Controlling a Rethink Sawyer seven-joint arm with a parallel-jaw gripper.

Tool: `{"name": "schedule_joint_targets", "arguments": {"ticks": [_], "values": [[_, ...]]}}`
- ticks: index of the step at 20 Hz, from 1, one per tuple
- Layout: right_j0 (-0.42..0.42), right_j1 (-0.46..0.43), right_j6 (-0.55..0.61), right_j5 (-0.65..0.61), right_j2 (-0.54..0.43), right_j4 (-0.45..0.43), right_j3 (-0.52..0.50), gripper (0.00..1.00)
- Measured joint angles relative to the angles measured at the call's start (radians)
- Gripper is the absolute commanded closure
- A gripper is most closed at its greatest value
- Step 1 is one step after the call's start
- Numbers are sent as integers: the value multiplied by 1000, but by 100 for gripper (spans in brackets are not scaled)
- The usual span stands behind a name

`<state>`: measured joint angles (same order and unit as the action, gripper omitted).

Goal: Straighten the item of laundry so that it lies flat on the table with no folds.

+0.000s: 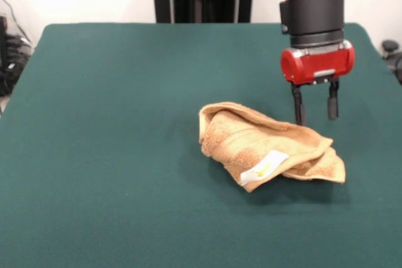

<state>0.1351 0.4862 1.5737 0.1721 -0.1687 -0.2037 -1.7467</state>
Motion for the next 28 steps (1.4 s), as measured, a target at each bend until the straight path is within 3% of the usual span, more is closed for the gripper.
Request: {"name": "schedule_joint_targets", "arguments": {"ticks": [11, 28], "values": [[-1, -19, 0, 158, 32, 18, 0, 0], [33, -74, 0, 180, 40, 55, 1, 0]]}}
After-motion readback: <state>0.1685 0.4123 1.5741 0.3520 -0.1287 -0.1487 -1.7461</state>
